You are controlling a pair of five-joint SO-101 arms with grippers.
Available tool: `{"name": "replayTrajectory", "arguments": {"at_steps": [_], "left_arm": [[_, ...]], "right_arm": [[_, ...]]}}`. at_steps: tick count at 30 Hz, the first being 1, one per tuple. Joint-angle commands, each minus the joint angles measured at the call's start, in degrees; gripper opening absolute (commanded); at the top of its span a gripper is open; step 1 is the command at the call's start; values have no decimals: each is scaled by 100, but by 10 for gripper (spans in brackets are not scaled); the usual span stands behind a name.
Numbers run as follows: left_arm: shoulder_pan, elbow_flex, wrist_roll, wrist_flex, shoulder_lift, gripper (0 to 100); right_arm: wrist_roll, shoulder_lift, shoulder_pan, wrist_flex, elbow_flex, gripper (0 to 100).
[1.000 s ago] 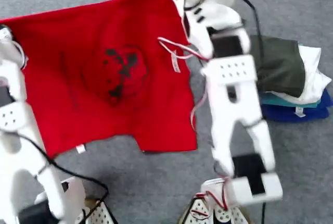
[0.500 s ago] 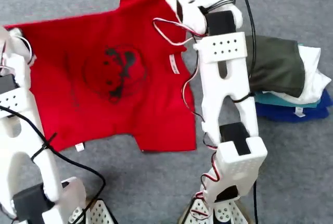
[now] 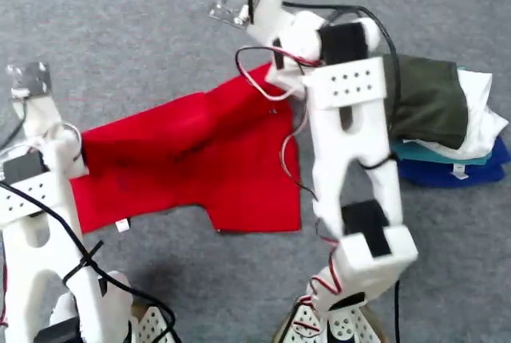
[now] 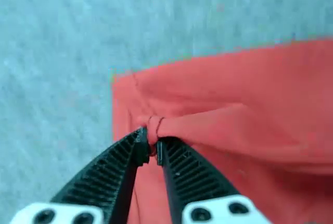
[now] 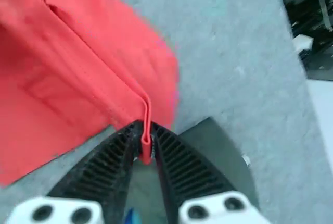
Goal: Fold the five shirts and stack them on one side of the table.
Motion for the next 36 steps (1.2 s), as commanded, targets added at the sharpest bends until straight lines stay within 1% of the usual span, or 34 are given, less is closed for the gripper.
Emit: {"name": "replayTrajectory", "arguments": {"at_steps": [1, 4, 7, 9, 12, 17, 20, 23, 31, 34, 36], "left_arm": [[-334, 35, -26, 9, -233, 18], [-607, 18, -70, 9, -233, 18], [-747, 132, -422, 70, -233, 18], [-712, 255, -633, 299, -233, 18], [-642, 475, -782, 580, -233, 18], [-527, 967, -818, 589, -242, 18], [-624, 985, -818, 580, -242, 18], [-642, 1020, -826, 607, -242, 18], [-695, 1196, -1415, 624, -242, 18], [-853, 1222, -1538, 580, -233, 18], [-941, 1196, -1538, 571, -207, 18]], "right_arm": [[79, -1077, -207, -264, 1411, 2], [70, -2053, -268, -1029, 3011, 2], [70, -2923, -259, -1767, 4593, 2], [70, -3407, -259, -2066, 5455, 2], [70, -3934, -251, -2268, 6246, 2], [97, -4435, -251, -2207, 6818, 2], [290, -4655, -268, -2084, 7143, 2], [316, -4831, -251, -2207, 7547, 2], [334, -4927, -277, -2409, 8013, 2], [492, -4945, -303, -2400, 8066, 2], [457, -4927, -418, -2382, 8092, 2]]}}
